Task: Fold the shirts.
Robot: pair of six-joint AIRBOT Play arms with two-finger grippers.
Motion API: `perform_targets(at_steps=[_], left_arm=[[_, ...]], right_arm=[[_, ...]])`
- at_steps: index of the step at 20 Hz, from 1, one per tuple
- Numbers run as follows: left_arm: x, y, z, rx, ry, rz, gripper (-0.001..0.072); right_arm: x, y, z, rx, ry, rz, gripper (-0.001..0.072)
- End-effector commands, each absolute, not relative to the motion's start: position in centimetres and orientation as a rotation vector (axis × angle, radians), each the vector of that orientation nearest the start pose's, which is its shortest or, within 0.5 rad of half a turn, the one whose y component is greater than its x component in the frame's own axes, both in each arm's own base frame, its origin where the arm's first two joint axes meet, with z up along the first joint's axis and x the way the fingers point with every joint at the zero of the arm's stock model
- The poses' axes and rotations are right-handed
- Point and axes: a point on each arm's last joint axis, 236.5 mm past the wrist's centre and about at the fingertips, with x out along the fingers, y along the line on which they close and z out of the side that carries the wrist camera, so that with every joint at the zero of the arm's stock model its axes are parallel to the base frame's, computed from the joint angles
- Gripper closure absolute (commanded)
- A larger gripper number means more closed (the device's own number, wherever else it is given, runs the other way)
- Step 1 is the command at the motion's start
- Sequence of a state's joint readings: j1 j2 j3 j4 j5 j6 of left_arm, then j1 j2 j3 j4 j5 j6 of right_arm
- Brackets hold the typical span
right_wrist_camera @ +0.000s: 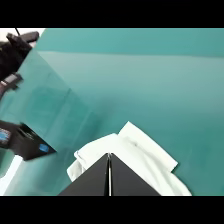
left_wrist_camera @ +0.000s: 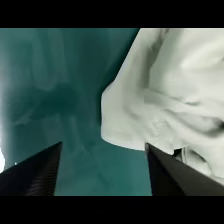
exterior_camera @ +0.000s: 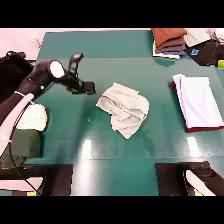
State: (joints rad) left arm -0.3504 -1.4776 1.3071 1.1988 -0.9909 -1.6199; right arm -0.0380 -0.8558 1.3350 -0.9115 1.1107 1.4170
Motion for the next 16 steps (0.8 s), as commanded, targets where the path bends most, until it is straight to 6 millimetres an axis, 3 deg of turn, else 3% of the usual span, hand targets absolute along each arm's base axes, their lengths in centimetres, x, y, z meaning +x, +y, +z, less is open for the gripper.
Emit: perform_targets(at_steps=[1, 3, 6, 7, 8, 9, 10, 12, 15, 16], left_arm=[[38.7, -24.7, -5.1, -0.282, 1.323, -0.485, 0.0107], [38.7, -26.6, -6.6, -0.286, 1.323, -0.496, 0.0107], [39.4, -28.2, -6.8, -0.314, 1.278, -0.501, 0.013], [39.9, -28.2, -6.4, -0.327, 1.269, -0.497, 0.0321], [40.5, -27.9, -5.7, -0.331, 1.255, -0.496, 0.0567], [41.2, -27.6, -4.9, -0.337, 1.242, -0.498, 0.0675], [42.0, -27.2, -3.8, -0.342, 1.23, -0.501, 0.0681], [43.5, -26.0, -1.5, -0.343, 1.194, -0.507, 0.0681], [44.6, -24.4, 0.2, -0.324, 1.158, -0.511, 0.0681], [44.6, -24.0, 0.2, -0.314, 1.162, -0.51, 0.0681]], right_arm=[[34.8, 11.9, 27.7, 0.338, 0.607, 0.492, 0.0695], [34.8, 11.8, 27.8, 0.339, 0.603, 0.49, 0.0695], [34.7, 11.9, 27.6, 0.337, 0.609, 0.492, 0.0694], [34.5, 11.8, 27.4, 0.331, 0.621, 0.492, 0.0694], [34.3, 11.8, 26.9, 0.321, 0.642, 0.491, 0.0695], [33.9, 11.6, 25.9, 0.305, 0.679, 0.484, 0.0695], [33.4, 11.5, 24.4, 0.303, 0.726, 0.478, 0.0694], [32.1, 10.7, 19.3, 0.334, 0.855, 0.42, 0.0695], [29.2, 10.5, 9.3, 0.401, 1.079, 0.369, 0.0681], [28.0, 10.7, 6.1, 0.435, 1.157, 0.357, 0.0522]])
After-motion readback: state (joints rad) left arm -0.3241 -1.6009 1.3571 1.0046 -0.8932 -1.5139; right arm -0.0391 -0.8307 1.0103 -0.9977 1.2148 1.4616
